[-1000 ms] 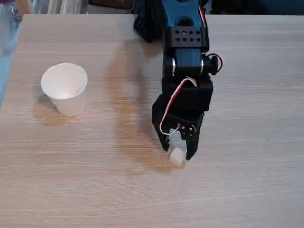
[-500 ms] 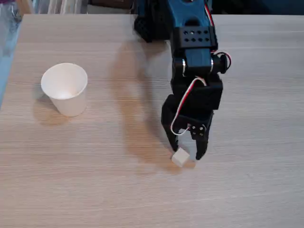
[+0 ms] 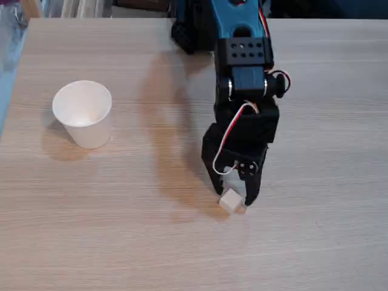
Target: Grasp a block and put it in the bin.
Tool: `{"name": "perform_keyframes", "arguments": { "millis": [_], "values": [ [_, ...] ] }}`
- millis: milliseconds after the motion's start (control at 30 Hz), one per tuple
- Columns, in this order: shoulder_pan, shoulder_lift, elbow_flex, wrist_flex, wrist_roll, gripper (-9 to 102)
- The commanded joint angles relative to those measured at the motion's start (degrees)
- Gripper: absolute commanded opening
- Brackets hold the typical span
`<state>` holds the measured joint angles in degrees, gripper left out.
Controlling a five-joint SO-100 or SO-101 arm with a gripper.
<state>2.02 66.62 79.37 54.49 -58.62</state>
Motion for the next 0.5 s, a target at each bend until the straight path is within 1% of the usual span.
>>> {"name": "perform_keyframes", "arguments": {
  "millis": [0, 300, 433, 467],
  "values": [
    [0.9, 0.0, -0.4, -0.8, -0.3, 25],
    [1.6, -1.0, -0.6, -1.8, -0.9, 23],
    [1.7, -1.1, -0.6, -2.3, -1.4, 18],
    [1.8, -1.1, -0.6, -2.3, -1.5, 15]
  ]
}}
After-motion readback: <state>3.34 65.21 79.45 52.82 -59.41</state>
